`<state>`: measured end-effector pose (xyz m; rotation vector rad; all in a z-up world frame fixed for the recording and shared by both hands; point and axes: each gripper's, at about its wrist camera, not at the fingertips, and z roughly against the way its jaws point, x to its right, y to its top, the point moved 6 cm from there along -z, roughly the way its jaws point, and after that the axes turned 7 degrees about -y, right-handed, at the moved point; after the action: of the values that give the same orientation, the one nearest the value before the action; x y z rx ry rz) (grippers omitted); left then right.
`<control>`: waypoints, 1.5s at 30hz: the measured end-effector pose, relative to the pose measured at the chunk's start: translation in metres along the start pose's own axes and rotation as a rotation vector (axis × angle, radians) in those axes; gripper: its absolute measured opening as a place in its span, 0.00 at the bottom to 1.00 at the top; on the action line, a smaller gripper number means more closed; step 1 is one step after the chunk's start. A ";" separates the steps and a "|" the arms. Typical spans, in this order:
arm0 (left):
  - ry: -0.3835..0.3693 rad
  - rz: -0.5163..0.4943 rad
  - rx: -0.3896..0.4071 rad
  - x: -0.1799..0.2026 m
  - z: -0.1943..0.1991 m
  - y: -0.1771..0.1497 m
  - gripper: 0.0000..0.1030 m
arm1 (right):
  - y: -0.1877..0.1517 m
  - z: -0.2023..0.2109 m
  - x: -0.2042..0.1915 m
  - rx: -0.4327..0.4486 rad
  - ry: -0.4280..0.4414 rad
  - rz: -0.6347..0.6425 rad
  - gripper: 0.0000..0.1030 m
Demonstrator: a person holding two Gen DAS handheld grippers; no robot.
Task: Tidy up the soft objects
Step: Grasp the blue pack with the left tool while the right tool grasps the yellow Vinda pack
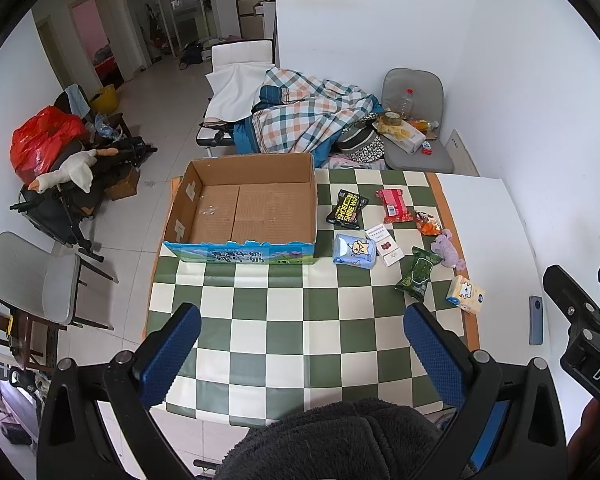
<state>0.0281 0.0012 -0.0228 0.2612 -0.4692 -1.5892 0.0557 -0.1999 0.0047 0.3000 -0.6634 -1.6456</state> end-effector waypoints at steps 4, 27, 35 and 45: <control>-0.006 -0.001 -0.009 -0.001 -0.001 0.008 1.00 | -0.003 -0.005 0.000 -0.018 0.016 -0.008 1.00; -0.216 0.376 -0.639 0.059 -0.361 0.033 1.00 | -0.101 -0.363 0.116 -0.694 -0.089 -0.103 1.00; -0.128 0.575 -0.729 0.052 -0.452 0.045 1.00 | -0.167 -0.415 0.150 -0.815 -0.005 -0.719 1.00; 0.098 0.584 -0.804 0.031 -0.512 0.038 1.00 | -0.187 -0.452 0.148 -0.847 0.004 -1.024 1.00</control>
<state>0.2852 -0.1014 -0.4563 -0.3825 0.1860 -1.0709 0.1214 -0.4453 -0.4383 -0.0091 0.3280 -2.7166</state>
